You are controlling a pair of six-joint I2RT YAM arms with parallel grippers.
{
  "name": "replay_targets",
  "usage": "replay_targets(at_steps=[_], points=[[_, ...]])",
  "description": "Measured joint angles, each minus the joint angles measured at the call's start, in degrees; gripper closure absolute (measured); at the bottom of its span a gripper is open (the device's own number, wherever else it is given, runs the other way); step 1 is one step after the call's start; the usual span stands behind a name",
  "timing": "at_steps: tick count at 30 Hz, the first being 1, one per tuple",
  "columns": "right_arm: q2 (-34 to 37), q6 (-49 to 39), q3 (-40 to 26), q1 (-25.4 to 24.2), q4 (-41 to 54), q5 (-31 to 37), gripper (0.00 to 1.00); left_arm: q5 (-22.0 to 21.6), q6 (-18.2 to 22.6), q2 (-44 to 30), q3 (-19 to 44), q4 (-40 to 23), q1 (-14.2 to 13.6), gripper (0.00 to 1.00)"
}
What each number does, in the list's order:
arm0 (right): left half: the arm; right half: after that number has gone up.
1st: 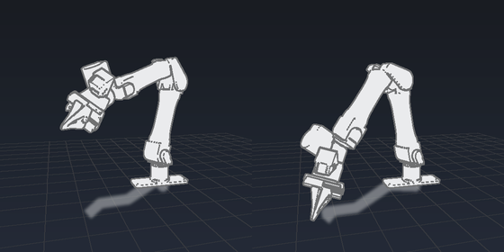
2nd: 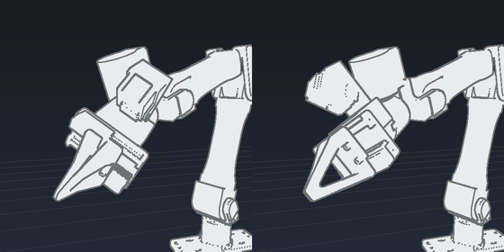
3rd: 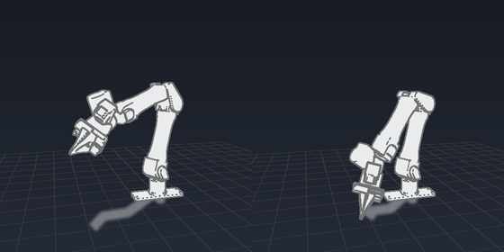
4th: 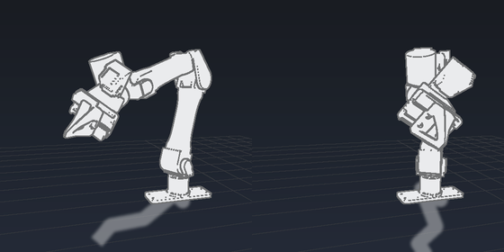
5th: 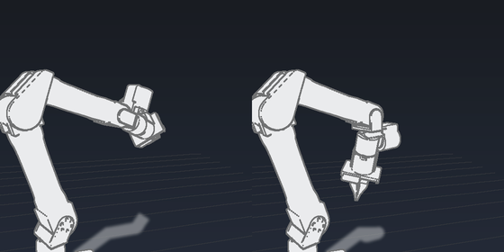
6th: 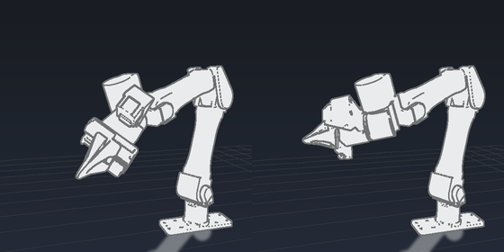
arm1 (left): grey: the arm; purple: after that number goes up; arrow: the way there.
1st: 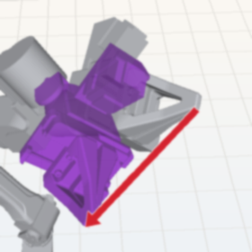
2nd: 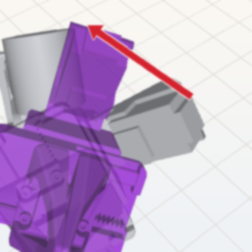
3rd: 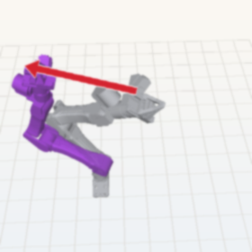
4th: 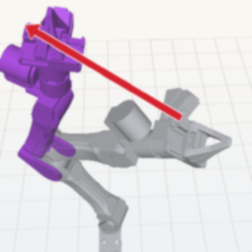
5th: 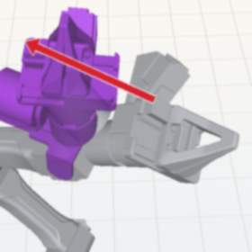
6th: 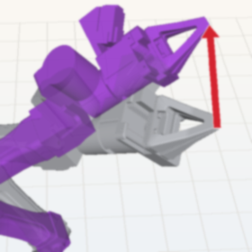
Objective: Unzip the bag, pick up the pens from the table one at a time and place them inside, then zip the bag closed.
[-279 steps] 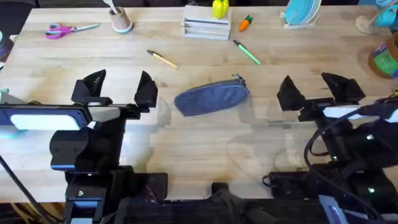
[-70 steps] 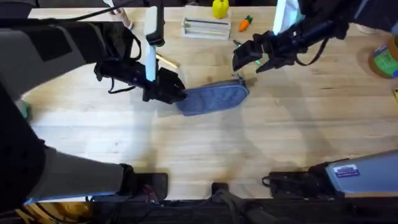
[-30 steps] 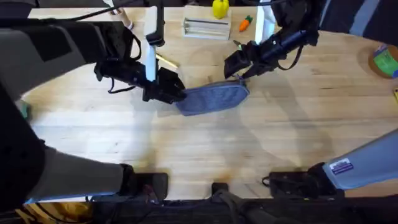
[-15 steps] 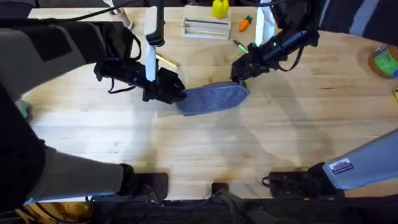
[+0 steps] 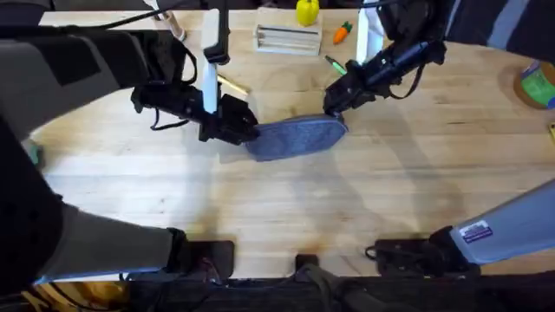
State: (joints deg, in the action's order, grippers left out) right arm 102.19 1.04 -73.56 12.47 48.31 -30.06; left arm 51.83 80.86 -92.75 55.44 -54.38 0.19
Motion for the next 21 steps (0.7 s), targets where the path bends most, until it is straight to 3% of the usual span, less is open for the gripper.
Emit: replay_targets(at_steps=[14,21], points=[[-3.3,0.0,-7.0,0.1,2.9,-1.3,0.97,0.0,0.0,0.0,0.0,0.4,0.1,0.959],[-3.3,0.2,-7.4,0.6,2.5,-1.3,0.97,0.0,0.0,0.0,0.0,0.4,0.1,0.959]])
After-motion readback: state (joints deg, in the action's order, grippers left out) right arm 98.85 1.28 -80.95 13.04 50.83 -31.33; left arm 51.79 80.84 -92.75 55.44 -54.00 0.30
